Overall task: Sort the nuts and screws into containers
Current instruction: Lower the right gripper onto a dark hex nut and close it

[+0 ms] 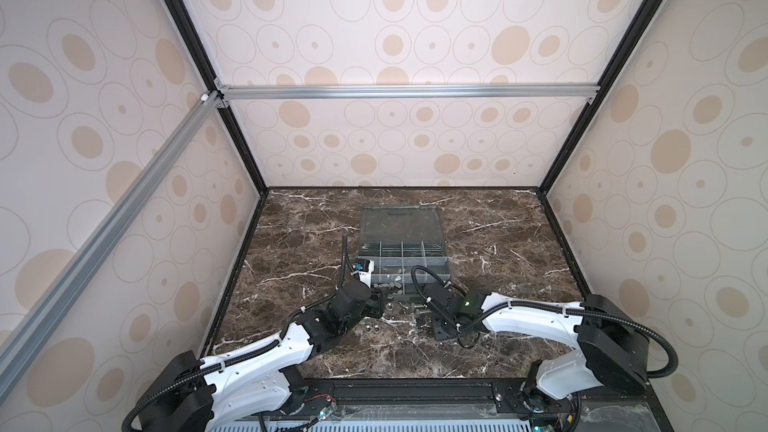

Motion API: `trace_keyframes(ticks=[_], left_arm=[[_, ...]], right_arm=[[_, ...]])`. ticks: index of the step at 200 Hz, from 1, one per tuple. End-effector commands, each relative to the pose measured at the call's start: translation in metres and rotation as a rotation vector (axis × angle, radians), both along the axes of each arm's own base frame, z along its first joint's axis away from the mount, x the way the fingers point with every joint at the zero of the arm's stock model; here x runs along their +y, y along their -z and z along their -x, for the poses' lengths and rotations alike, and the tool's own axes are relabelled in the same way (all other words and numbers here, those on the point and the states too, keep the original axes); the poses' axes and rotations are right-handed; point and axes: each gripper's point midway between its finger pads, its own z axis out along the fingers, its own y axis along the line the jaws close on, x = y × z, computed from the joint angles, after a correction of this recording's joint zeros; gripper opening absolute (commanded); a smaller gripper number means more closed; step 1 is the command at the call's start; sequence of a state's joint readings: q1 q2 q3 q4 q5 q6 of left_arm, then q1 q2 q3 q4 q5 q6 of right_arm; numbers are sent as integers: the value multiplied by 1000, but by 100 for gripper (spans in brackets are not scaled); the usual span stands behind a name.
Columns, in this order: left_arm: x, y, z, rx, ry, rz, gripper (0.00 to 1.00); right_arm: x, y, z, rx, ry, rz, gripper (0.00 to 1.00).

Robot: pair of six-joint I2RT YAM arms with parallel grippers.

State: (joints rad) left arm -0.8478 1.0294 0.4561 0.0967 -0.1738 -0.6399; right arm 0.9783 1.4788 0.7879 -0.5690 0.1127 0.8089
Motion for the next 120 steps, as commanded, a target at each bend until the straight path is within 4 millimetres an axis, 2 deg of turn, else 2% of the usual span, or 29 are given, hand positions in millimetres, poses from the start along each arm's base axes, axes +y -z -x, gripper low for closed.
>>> trace_keyframes(ticks=[1, 59, 120], left_arm=[[1, -7, -4, -12, -20, 26, 49], [2, -6, -3, -10, -21, 26, 49], [2, -6, -3, -10, -23, 29, 49]], right_arm=[[-4, 1, 2, 7, 12, 46, 42], [-4, 5, 3, 9, 3, 72, 31], [0, 9, 1, 9, 2, 73, 26]])
